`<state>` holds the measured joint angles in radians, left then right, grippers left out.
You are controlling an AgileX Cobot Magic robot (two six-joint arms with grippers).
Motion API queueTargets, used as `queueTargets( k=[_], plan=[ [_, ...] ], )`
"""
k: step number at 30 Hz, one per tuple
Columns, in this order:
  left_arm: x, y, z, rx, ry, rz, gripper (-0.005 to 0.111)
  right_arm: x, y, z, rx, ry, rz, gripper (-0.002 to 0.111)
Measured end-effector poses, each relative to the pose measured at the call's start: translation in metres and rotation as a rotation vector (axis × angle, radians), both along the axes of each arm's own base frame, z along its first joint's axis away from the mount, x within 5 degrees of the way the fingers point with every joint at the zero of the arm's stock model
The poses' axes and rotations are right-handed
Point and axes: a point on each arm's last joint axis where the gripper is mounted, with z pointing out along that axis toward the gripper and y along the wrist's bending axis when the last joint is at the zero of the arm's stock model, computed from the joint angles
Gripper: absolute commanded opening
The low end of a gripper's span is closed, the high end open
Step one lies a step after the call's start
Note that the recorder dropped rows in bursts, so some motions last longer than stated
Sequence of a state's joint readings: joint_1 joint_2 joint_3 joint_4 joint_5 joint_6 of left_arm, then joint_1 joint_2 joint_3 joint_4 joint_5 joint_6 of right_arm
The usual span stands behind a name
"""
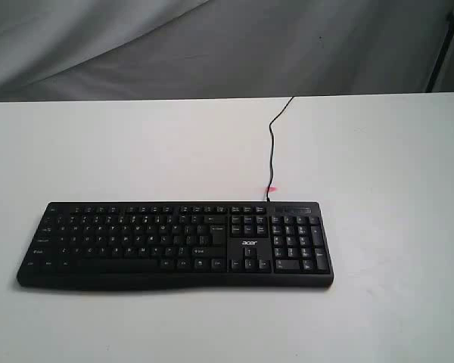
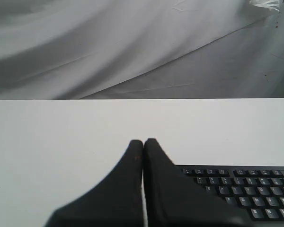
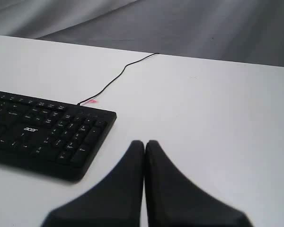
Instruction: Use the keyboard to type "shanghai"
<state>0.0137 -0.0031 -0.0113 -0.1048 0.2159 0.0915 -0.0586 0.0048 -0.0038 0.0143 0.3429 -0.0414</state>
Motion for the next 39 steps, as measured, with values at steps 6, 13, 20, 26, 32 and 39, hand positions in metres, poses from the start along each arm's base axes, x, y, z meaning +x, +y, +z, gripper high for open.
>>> queueTargets(
  k=[6,13,20,26,32,39],
  plan=[
    [0.0,0.0,0.0,0.0,0.0,0.0,0.001,0.0,0.0,0.0,0.0,0.0,0.0,0.0],
    [0.0,0.0,0.0,0.0,0.0,0.0,0.001,0.0,0.0,0.0,0.0,0.0,0.0,0.0],
    [0.0,0.0,0.0,0.0,0.0,0.0,0.001,0.0,0.0,0.0,0.0,0.0,0.0,0.0],
    [0.0,0.0,0.0,0.0,0.0,0.0,0.001,0.0,0.0,0.0,0.0,0.0,0.0,0.0],
    [0.0,0.0,0.0,0.0,0.0,0.0,0.001,0.002,0.0,0.008,-0.005,-0.089,-0.001,0.0],
    [0.0,0.0,0.0,0.0,0.0,0.0,0.001,0.001,-0.001,0.04,-0.026,-0.445,-0.006,0.0]
  ],
)
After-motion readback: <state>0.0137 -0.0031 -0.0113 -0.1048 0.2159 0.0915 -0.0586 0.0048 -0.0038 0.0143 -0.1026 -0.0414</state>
